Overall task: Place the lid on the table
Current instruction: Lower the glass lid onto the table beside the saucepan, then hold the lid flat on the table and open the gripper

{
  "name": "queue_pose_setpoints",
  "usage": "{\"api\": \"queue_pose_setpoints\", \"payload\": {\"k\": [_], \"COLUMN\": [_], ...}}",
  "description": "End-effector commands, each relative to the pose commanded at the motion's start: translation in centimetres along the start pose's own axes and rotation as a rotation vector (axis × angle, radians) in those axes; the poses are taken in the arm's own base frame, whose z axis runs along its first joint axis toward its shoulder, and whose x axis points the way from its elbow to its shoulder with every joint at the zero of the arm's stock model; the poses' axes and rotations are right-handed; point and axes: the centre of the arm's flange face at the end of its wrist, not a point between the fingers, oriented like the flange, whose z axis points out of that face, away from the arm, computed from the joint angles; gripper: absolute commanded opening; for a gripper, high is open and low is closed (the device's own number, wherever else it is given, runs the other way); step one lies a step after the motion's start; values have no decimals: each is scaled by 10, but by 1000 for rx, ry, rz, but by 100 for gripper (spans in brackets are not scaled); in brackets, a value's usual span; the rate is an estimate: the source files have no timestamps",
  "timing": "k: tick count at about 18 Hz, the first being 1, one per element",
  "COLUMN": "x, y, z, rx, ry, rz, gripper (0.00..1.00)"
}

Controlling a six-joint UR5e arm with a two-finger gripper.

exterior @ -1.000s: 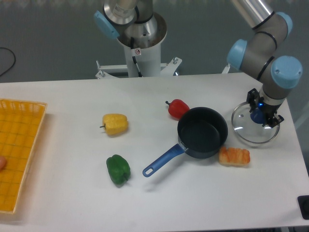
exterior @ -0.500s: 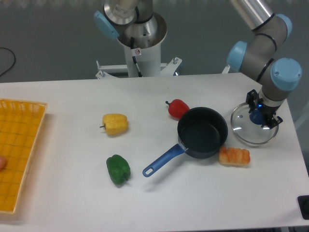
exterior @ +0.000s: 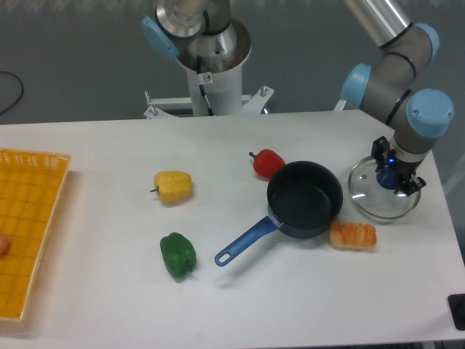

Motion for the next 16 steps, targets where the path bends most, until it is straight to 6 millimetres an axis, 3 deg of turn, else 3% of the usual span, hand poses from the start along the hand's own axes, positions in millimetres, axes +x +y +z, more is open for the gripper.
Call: {"api": "queue_pose_setpoints", "payload": {"k": [16], "x": [-1], "y": [-2], "z": [9], "rx": [-7], "ry": [-25], "rz": [-1], "gripper": [59]}}
